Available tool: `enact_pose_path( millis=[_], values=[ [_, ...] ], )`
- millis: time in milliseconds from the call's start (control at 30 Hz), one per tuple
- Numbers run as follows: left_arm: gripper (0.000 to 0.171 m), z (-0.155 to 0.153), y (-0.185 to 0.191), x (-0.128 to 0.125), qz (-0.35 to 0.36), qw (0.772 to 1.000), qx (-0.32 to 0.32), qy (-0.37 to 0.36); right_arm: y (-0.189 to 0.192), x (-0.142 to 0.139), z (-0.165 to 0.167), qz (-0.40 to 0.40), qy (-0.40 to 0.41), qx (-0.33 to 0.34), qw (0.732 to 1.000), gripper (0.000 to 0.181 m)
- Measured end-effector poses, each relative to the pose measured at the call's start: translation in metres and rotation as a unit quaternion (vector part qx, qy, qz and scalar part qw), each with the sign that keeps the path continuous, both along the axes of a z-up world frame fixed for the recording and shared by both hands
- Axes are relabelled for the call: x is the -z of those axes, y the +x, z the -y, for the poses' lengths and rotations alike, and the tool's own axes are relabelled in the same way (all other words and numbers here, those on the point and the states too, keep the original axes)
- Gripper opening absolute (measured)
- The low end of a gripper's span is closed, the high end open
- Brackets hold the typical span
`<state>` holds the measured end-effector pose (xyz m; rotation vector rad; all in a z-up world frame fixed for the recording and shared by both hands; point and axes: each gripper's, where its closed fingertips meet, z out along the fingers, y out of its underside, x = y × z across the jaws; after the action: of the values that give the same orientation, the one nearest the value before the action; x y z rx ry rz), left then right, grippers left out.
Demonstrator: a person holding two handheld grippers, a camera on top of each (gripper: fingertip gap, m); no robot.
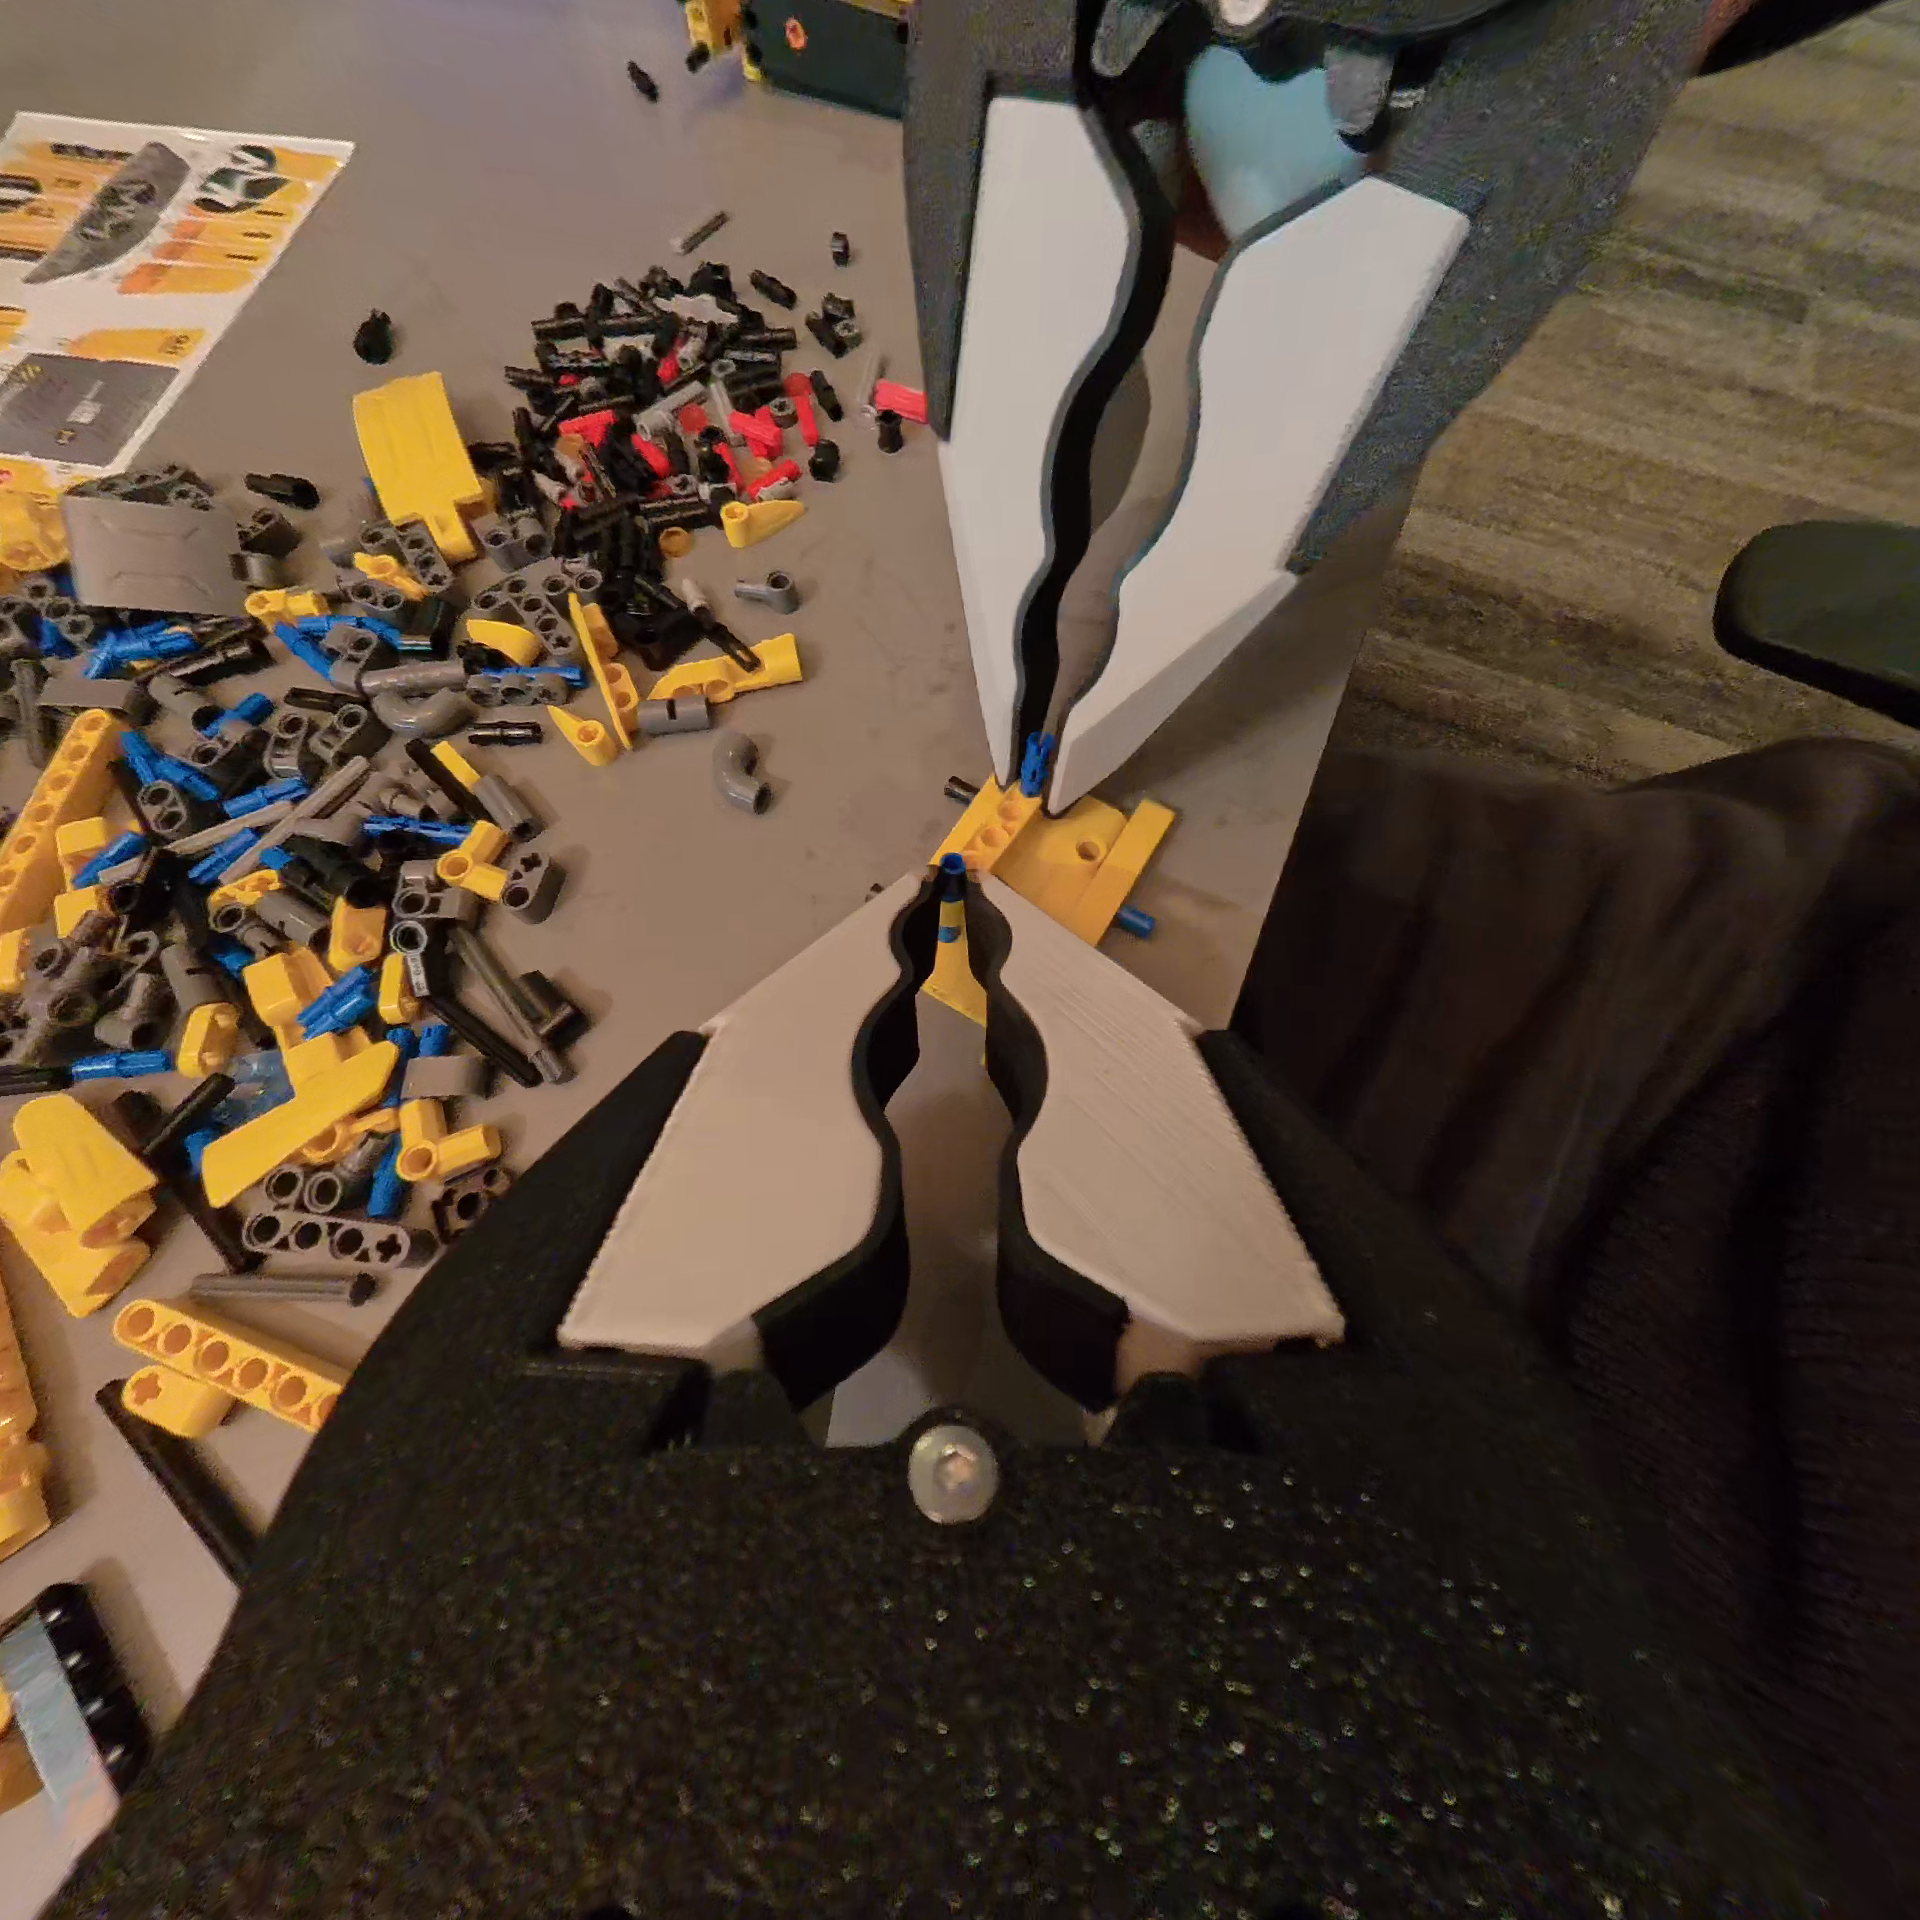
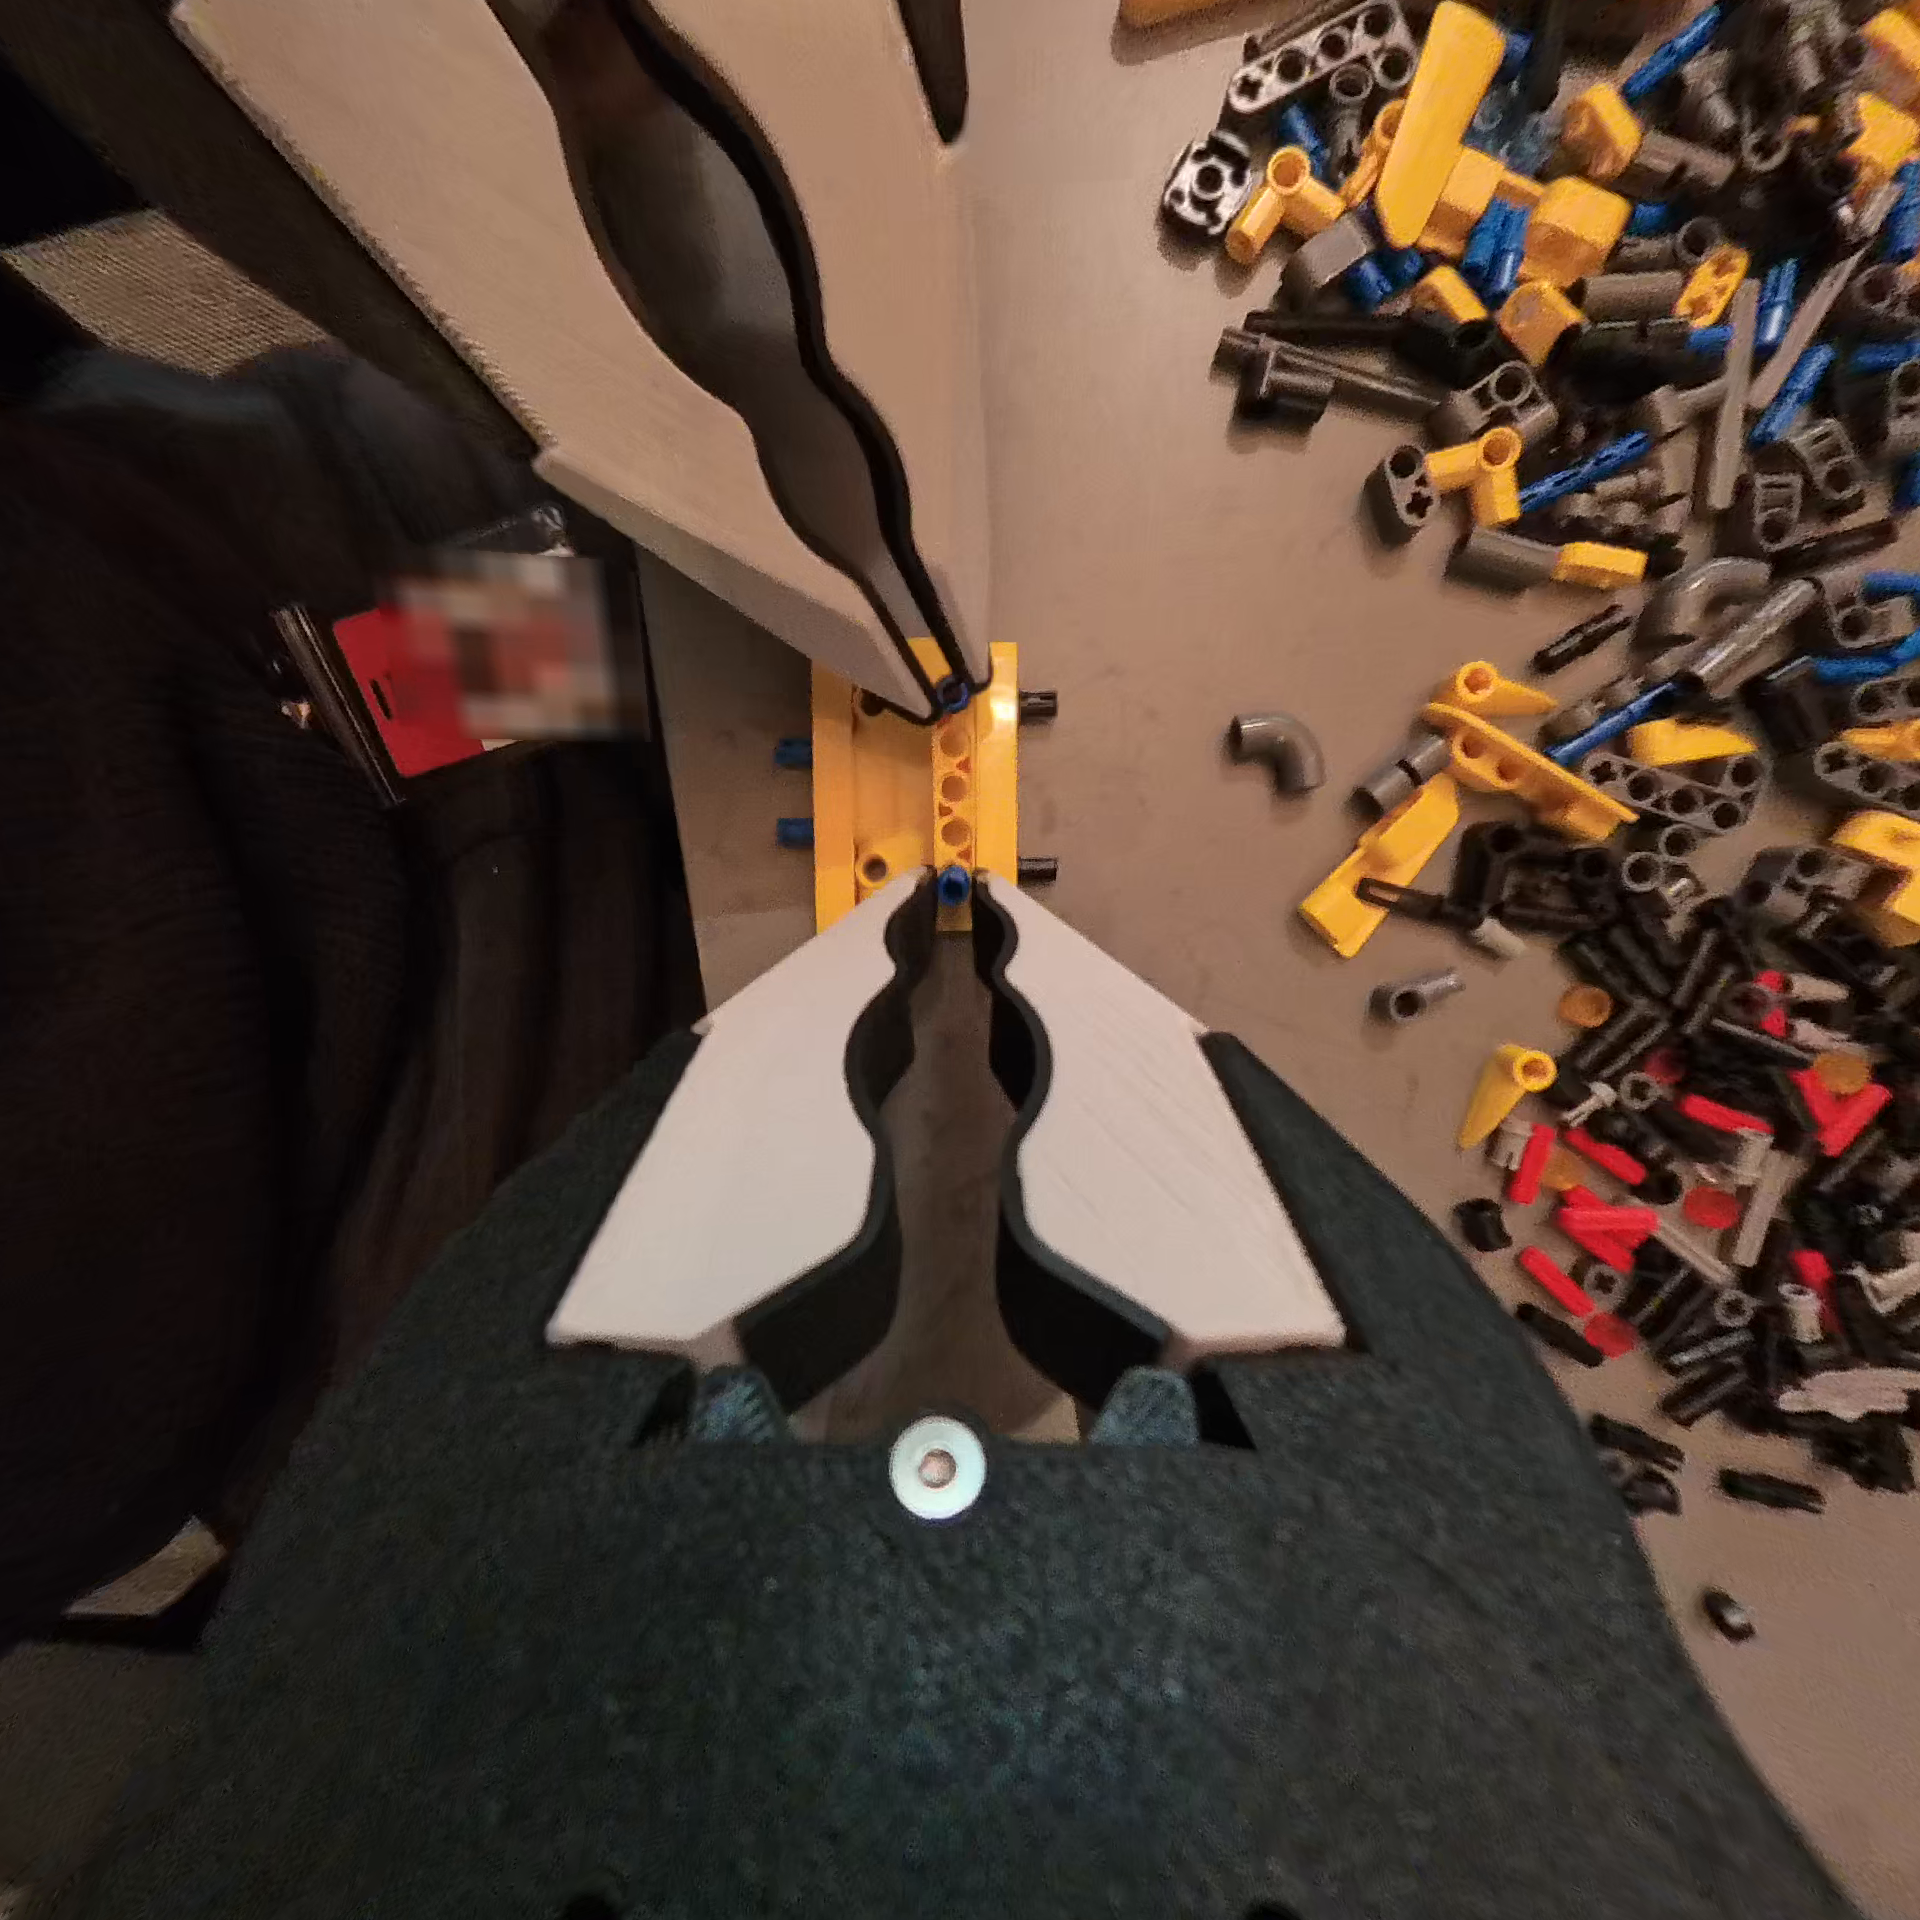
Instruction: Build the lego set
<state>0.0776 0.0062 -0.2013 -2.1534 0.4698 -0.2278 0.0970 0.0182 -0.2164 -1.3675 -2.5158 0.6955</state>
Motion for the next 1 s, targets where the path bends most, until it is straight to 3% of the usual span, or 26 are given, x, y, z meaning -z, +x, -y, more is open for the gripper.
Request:
enact_pose_path(
  millis=[100, 333, 467, 600, 700, 867, 933, 1000],
  values=[
    [0.004, 0.001, 0.000, 0.000, 0.004, 1.000, 0.005, -0.003, 0.000, 0.000, 0.000, 0.008, -0.017, 0.004, 1.000, 0.007],
    [0.004, 0.003, -0.001, 0.000, 0.028, 0.999, 0.010, -0.012, -0.001, -0.001, 0.001, 0.001, 0.038, -0.020, 0.999, 0.008],
    [0.005, 0.002, -0.003, 0.000, 0.013, 1.000, -0.001, -0.004, -0.004, -0.006, 0.003, -0.023, 0.027, -0.015, 0.999, 0.021],
    [0.030, 0.007, -0.003, -0.002, 0.025, 1.000, -0.003, -0.002, -0.011, -0.015, 0.005, -0.047, 0.019, -0.011, 0.999, 0.021],
    [0.030, 0.011, -0.007, -0.004, 0.051, 0.999, -0.008, -0.007, -0.018, -0.021, 0.007, -0.067, 0.024, -0.020, 0.997, 0.021],
    [0.027, 0.014, -0.010, 0.015, -0.006, 0.999, -0.023, -0.039, -0.026, -0.021, 0.012, -0.066, 0.026, -0.041, 0.997, 0.021],
    [0.005, 0.013, -0.008, 0.013, -0.003, 0.999, -0.029, -0.035, -0.027, -0.018, 0.014, -0.054, 0.024, -0.048, 0.997, 0.021],
    [0.001, 0.011, -0.010, 0.015, -0.002, 0.999, -0.036, -0.036, -0.027, -0.016, 0.016, -0.043, 0.018, -0.055, 0.997, 0.021]
  ],
)
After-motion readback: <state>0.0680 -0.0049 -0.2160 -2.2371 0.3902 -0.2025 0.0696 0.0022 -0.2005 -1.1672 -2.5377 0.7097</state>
